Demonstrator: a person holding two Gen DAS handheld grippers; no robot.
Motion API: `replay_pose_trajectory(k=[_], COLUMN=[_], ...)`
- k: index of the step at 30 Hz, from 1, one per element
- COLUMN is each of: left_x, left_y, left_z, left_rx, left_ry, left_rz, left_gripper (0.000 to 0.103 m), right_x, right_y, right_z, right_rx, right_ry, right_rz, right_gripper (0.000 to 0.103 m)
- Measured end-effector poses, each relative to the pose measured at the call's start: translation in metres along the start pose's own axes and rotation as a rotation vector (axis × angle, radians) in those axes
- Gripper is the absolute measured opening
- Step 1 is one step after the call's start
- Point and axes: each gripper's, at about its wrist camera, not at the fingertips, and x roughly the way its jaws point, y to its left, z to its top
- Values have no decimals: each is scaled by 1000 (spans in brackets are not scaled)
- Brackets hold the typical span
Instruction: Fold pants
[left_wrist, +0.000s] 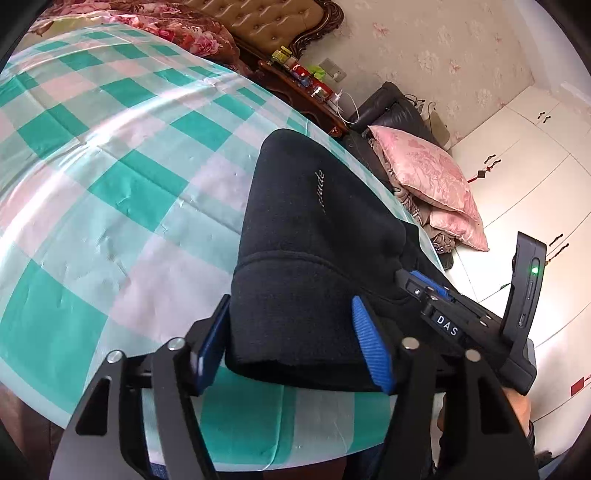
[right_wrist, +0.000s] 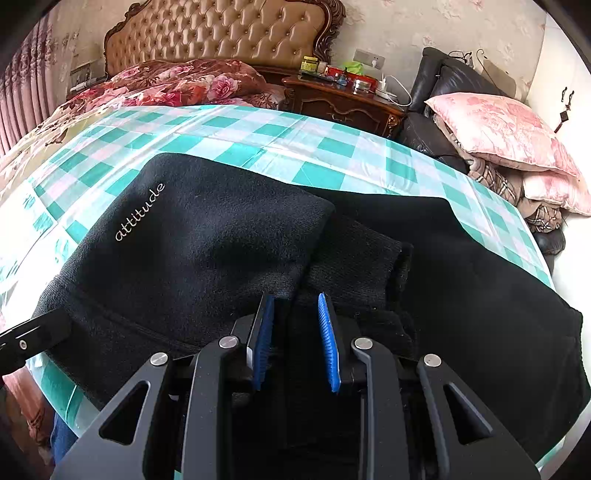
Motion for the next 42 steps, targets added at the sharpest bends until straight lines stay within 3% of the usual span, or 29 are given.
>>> replay_pose_trajectory(k=[3,5,7,8,9,10,11,13,15,16,19,23,27,28,29,31,33,35,36,38,42], left_x=[-2,-5,-10,-14,-17,-20,-22,-24,-25,-25,-24,-22,-23,-24,-24,-24,-23,-22,-21,-13,0], left_y=[4,4,-2,-8,-14,-23,-28,-42,-56,-63,-84,-101,-106,-106,-105,-102,-93,-84,-81,-72,-62], left_z=[0,2,3,4,5,6,7,7,5,3,-2,-7,-9,-9,-9,-9,-8,-10,-11,-13,-16], left_rx=[-35,-39,-20,-2,18,47,69,121,174,205,300,383,416,417,410,382,295,209,172,78,2], left_ry=[4,-3,-18,-30,-40,-53,-61,-76,-93,-100,-121,-139,-147,-148,-148,-149,-154,-158,-153,-127,-110], left_rz=[-16,-23,-27,-23,-15,4,21,64,121,153,243,320,346,346,344,335,301,254,240,224,209], left_gripper=[54,40,36,34,34,33,33,33,33,33,33,33,33,33,33,34,42,67,72,74,74], right_x=[0,1,0,0,-1,-6,-14,-33,-43,-42,-30,10,45,49,54,58,56,53,51,49,43], right_y=[0,0,1,2,1,0,-1,2,4,8,36,87,121,124,124,118,116,113,111,107,100], right_z=[0,2,6,9,13,22,30,54,77,95,123,139,127,122,120,116,112,110,111,113,115], right_rx=[6,11,0,-2,3,16,20,0,9,20,-57,-216,-329,-339,-339,-307,-306,-295,-279,-259,-240], right_ry=[4,13,35,55,76,83,51,5,21,71,186,344,448,446,442,455,444,424,414,399,368], right_rz=[5,10,27,49,74,81,80,82,163,237,341,323,279,277,257,278,277,275,282,293,313], right_gripper=[24,25,35,55,86,95,96,96,96,96,96,96,95,82,64,53,41,39,38,38,37])
